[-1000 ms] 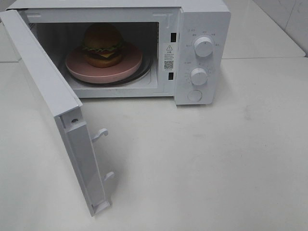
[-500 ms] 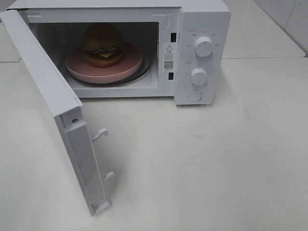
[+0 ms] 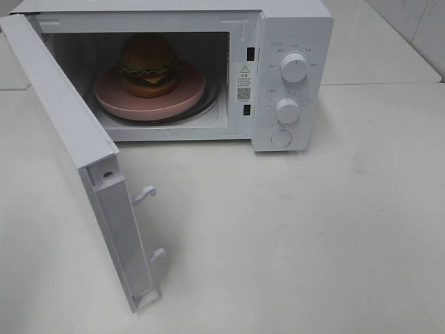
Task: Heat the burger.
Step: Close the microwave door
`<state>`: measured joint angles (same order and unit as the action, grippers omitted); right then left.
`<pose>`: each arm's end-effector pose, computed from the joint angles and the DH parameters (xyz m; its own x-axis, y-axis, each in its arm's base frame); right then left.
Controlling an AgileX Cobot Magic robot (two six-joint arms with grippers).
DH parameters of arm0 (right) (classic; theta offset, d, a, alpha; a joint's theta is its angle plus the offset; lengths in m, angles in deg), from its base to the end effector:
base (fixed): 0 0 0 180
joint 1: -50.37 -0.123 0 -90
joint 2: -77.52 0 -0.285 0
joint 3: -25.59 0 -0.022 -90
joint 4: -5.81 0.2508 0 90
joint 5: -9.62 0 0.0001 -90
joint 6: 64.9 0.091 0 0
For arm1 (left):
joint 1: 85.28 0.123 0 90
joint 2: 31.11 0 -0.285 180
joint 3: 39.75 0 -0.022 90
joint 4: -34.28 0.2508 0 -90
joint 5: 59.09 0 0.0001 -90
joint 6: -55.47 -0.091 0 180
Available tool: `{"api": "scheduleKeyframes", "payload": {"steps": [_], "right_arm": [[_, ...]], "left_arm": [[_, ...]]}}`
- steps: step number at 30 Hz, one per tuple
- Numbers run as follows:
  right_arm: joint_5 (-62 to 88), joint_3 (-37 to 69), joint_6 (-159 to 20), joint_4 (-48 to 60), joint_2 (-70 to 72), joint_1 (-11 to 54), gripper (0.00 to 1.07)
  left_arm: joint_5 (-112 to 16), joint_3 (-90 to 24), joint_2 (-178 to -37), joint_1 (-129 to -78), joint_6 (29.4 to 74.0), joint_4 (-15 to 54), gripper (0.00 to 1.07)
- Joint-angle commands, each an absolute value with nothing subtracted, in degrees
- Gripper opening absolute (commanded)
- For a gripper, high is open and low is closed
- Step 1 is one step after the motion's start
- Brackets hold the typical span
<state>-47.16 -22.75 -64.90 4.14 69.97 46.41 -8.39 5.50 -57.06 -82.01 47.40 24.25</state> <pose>-0.0031 -0.0024 0.2842 -0.3835 -0.0426 -0.9225 -0.0527 0.9983 -0.0241 0.0515 -0.0094 0.3022 -0.5192 -0.0006 -0.8546 0.0735 0.9963 -0.0453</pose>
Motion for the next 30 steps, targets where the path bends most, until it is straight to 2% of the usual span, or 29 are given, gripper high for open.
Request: {"api": "scheduleKeyframes", "payload": {"steps": [1, 2, 3, 4, 5, 6, 13, 15, 16, 18, 19, 21, 27, 29, 30], "right_arm": [[-47.27, -22.86, -64.90, 3.97, 71.74, 46.99, 0.72], [-47.27, -22.86, -64.90, 3.97, 71.74, 46.99, 0.72], [-47.27, -22.86, -64.90, 3.97, 71.74, 46.99, 0.72], [-47.27, -22.86, -64.90, 3.97, 71.74, 46.99, 0.72], [-47.27, -22.86, -64.90, 3.97, 71.74, 46.99, 0.72], [-47.27, -22.86, -64.90, 3.97, 71.74, 46.99, 0.72], [-47.27, -22.86, -64.90, 3.97, 71.74, 46.99, 0.72], [-47.27, -22.86, -64.90, 3.97, 71.74, 46.99, 0.72], [-47.27, -22.86, -64.90, 3.97, 71.74, 46.99, 0.72], [-47.27, -22.86, -64.90, 3.97, 71.74, 46.99, 0.72], [-47.27, -22.86, -64.90, 3.97, 71.74, 46.99, 0.72], [-47.27, -22.86, -64.90, 3.97, 71.74, 46.99, 0.72], [-47.27, -22.86, -64.90, 3.97, 71.74, 46.99, 0.72], [-47.27, -22.86, -64.90, 3.97, 71.74, 46.99, 0.72], [-47.27, -22.86, -64.90, 3.97, 71.74, 46.99, 0.72]], "left_arm": [[-14.52, 5.15, -62.22, -81.96, 47.97, 24.02, 0.28], [-14.52, 5.15, -62.22, -81.96, 47.97, 24.02, 0.28], [-16.06, 5.15, -63.65, -81.96, 47.97, 23.97, 0.21], [-18.87, 5.15, -66.57, -81.96, 47.85, 23.91, 0.05], [-18.87, 5.15, -66.57, -81.96, 47.85, 23.91, 0.05], [-19.90, 5.15, -67.72, -81.96, 47.68, 23.91, 0.00], [-31.71, 7.27, -74.42, -81.96, 44.19, 21.96, 0.00], [-43.22, 11.80, -77.58, -81.96, 38.17, 17.38, 0.00], [-43.22, 11.80, -77.58, -81.96, 38.17, 17.38, 0.00], [-50.78, 15.01, -79.70, -81.96, 33.99, 14.11, 0.00], [-50.78, 15.01, -79.70, -81.96, 33.99, 14.11, 0.00], [-59.72, 17.99, -82.33, -81.96, 31.70, 12.05, 0.00], [-70.32, 20.57, -86.17, -83.10, 32.84, 12.34, 0.00], [-80.41, 22.74, -90.87, -88.43, 35.02, 15.60, 0.00], [-80.41, 22.74, -90.87, -88.43, 35.02, 15.60, 0.00]]}}
